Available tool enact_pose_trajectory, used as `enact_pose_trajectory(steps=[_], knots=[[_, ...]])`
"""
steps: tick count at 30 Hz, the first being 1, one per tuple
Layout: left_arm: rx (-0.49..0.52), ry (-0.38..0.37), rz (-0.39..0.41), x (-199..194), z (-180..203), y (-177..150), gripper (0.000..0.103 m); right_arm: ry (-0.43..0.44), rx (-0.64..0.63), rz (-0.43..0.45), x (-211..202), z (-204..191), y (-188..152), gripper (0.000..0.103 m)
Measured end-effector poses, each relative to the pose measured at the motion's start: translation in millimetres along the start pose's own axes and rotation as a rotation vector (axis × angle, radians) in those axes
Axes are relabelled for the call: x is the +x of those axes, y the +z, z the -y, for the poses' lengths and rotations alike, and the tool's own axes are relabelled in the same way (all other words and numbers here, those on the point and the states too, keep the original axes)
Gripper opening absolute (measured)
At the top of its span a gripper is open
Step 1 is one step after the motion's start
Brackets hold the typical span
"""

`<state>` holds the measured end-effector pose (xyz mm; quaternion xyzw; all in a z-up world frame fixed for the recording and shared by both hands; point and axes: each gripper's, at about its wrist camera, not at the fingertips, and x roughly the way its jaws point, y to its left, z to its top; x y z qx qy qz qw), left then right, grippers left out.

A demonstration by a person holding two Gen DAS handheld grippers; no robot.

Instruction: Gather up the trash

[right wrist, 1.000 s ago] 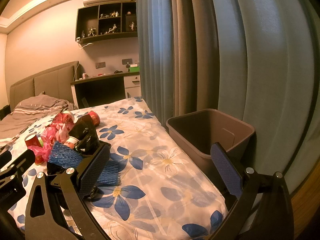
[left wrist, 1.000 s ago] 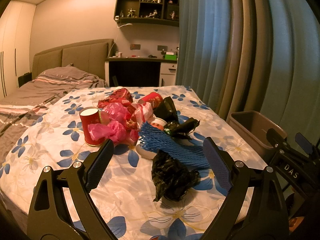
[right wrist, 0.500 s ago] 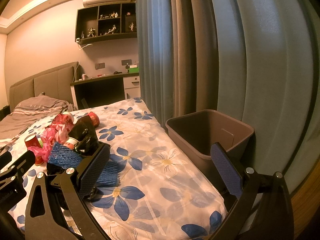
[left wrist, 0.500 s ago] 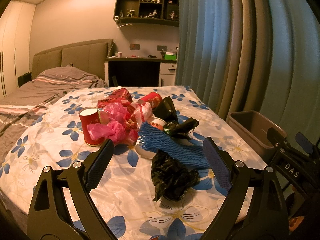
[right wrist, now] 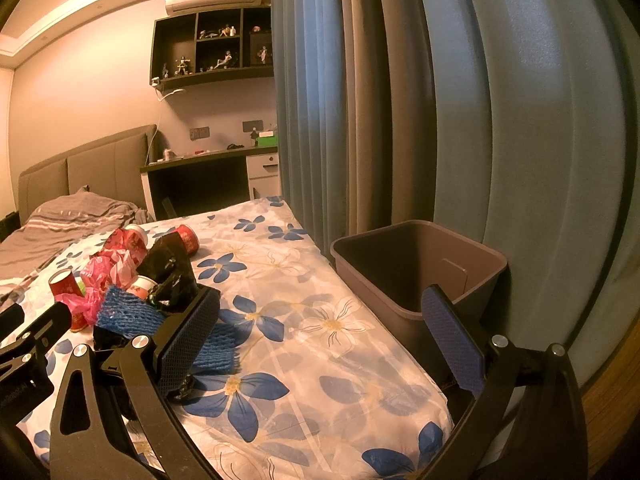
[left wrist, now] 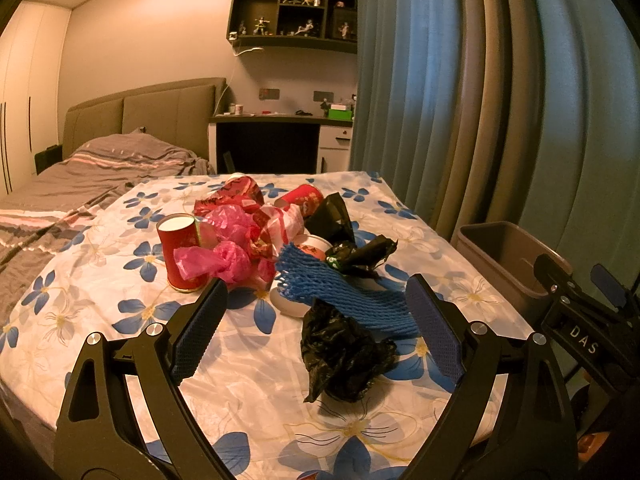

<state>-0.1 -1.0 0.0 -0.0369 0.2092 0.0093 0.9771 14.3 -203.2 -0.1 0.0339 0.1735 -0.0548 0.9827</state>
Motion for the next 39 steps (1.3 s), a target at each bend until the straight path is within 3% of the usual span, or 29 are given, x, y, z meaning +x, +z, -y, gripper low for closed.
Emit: enact_pose_trajectory(steps=[29,39], knots=[[-0.001,-0.002,0.000,-0.6,8.5,1.4,0.089,0.000,0.000,0.003,0.9,-0.3,-1.9,0.098],[-0.026,-0.069,0.001,11.7,-2.5,-9.4,0.086,0.028,-0.011,-0.016,8.7,-0.3,-3.4,0.098]])
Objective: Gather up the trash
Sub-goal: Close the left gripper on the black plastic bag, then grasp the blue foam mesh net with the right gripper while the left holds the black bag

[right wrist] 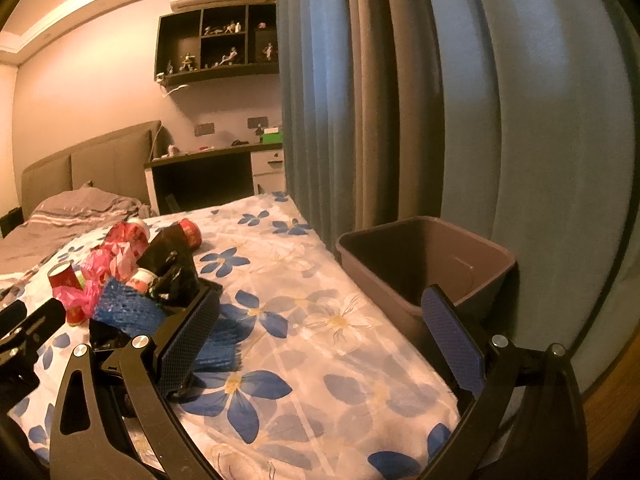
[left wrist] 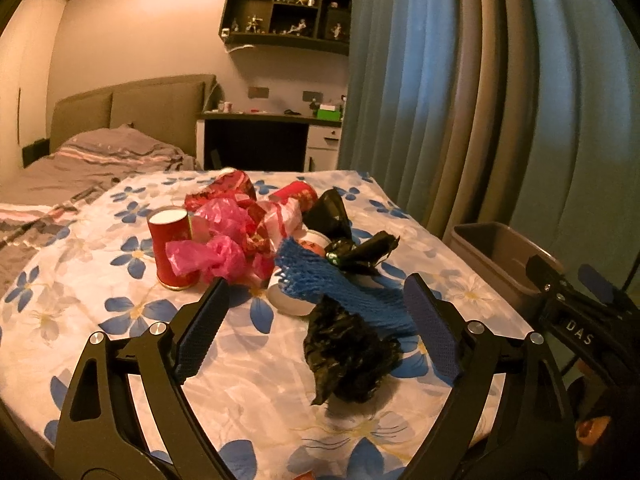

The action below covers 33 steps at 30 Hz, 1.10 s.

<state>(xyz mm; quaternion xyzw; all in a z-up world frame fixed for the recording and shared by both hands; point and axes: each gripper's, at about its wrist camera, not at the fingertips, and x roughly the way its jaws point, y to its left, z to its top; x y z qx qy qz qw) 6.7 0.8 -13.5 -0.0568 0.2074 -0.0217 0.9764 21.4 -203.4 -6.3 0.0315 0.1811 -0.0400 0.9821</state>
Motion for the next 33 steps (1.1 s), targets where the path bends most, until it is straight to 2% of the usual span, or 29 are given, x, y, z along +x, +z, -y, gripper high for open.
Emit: enact_pose_trajectory(steps=[3,7,12,15,17,18,20,22,24,28,30,33], knots=[[-0.016,-0.034,-0.023,-2.3,-16.0,0.3,0.076,0.018,-0.013,-0.007,6.3,-4.3,-2.8,0.098],[-0.011,-0.080,-0.073,11.3,-16.4,-6.4,0.067,0.036,-0.035,-0.018,14.1,-12.8,-9.6,0.098],[-0.047,-0.134,-0.198,42.1,-19.5,-16.7,0.051,0.064,-0.038,-0.036,23.0,-16.3,-16.3,0.098],[-0.049,-0.145,-0.257,57.9,-18.8,-23.6,0.040,0.083,-0.041,-0.042,26.3,-19.1,-19.9,0.098],[-0.053,-0.168,-0.291,66.1,-18.0,-27.2,0.027,0.103,-0.045,-0.047,30.0,-21.7,-21.3,0.097],[-0.055,-0.179,-0.299,67.0,-17.5,-27.3,0.025,0.109,-0.044,-0.047,28.5,-21.8,-22.3,0.097],[-0.038,-0.180,-0.295,67.3,-14.6,-27.8,0.011,0.128,-0.048,-0.051,30.1,-24.6,-23.6,0.093],[-0.039,-0.185,-0.290,65.7,-16.3,-27.6,0.005,0.149,-0.052,-0.058,30.4,-27.1,-24.9,0.091],[-0.047,-0.191,-0.271,56.5,-21.1,-25.7,0.004,0.186,-0.054,-0.074,33.0,-31.8,-26.0,0.089],[-0.052,-0.193,-0.207,30.1,-35.4,-11.9,0.004,0.272,-0.059,-0.123,42.3,-45.7,-29.1,0.077],[-0.068,-0.170,-0.161,14.8,-48.9,-3.3,0.004,0.298,-0.065,-0.144,47.1,-54.2,-30.4,0.072],[-0.098,-0.085,-0.085,-3.3,-70.4,9.0,0.004,0.346,-0.081,-0.186,55.6,-70.3,-32.4,0.070]])
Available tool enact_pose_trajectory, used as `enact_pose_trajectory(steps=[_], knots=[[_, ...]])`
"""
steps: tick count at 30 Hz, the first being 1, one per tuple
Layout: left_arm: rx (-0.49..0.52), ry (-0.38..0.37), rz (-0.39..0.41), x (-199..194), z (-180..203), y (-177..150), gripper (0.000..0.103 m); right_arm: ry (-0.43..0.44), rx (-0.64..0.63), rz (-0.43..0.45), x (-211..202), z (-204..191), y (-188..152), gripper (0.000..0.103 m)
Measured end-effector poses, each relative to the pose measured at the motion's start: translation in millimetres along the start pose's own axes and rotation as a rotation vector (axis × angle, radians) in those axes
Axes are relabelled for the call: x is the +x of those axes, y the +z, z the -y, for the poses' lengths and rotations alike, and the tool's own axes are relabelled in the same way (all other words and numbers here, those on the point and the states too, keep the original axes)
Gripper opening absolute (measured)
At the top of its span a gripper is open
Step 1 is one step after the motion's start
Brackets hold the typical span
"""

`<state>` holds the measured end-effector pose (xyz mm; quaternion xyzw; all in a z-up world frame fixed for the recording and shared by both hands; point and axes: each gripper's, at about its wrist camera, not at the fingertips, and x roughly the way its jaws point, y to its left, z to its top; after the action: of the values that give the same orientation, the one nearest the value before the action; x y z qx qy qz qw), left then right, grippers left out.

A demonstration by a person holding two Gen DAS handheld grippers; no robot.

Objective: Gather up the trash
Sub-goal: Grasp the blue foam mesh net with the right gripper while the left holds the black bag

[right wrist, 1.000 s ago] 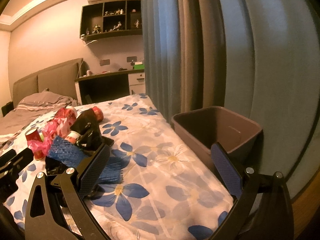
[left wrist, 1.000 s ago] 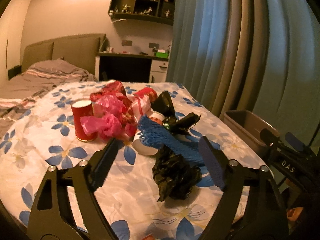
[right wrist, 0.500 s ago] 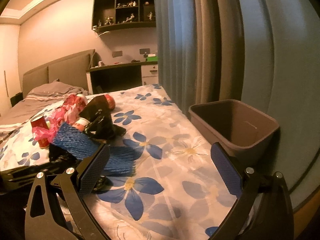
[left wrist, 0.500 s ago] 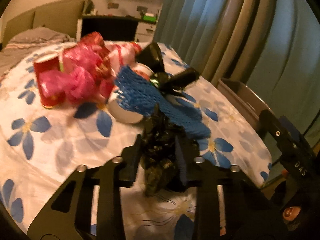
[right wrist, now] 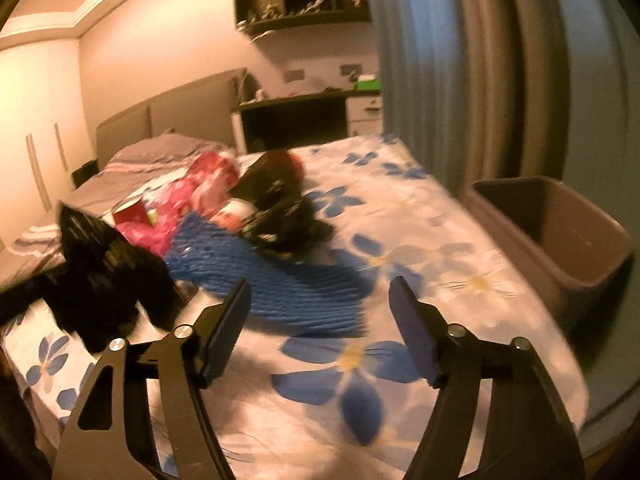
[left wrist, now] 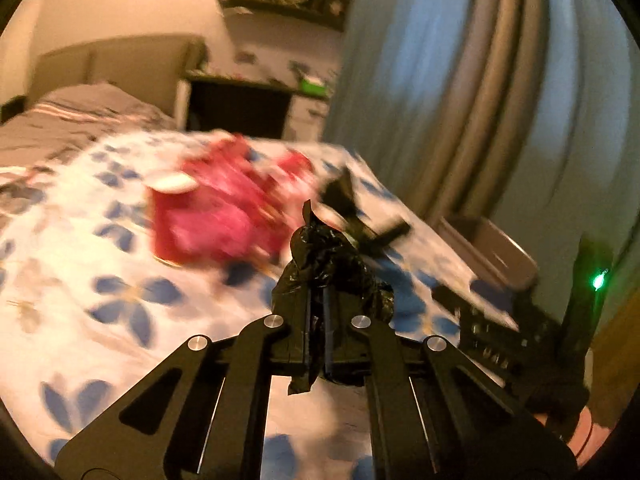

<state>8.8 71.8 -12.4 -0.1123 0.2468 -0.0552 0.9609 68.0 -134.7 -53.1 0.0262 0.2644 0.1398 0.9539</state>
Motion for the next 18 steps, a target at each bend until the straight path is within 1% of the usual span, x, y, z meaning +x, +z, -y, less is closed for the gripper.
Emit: enact_pose_trajectory(steps=[1,3,5,6,11,13,16,17,18], knots=[[-0.008,0.039,0.031,-6.3,-7.1,4.1,0.004,0.017,-0.008,-0.019,6.9,-6.2,1.1,0.070],[-0.025,0.071,0.055,-12.5,-16.6,8.8,0.004,0.032,-0.019,-0.047,16.4,-14.3,3.6,0.071],[-0.053,0.088,0.062,-15.7,-28.0,11.5,0.004,0.053,-0.046,-0.083,27.0,-26.7,5.4,0.083],[-0.062,0.090,0.061,-16.0,-31.4,11.7,0.004,0.060,-0.061,-0.099,31.7,-33.3,6.1,0.084],[-0.093,0.085,0.053,-15.0,-42.8,11.9,0.004,0.060,-0.161,-0.129,48.6,-68.1,8.9,0.084],[-0.095,0.082,0.054,-13.7,-44.8,12.4,0.004,0.068,-0.184,-0.140,52.2,-78.5,9.3,0.084],[-0.099,0.080,0.051,-12.2,-46.7,10.8,0.004,0.050,-0.226,-0.142,57.7,-88.6,10.2,0.084],[-0.104,0.077,0.048,-11.1,-48.8,10.6,0.004,0.039,-0.237,-0.147,59.7,-91.3,10.5,0.079],[-0.109,0.074,0.046,-11.3,-50.8,10.3,0.004,0.047,-0.236,-0.162,62.0,-91.9,10.6,0.075]])
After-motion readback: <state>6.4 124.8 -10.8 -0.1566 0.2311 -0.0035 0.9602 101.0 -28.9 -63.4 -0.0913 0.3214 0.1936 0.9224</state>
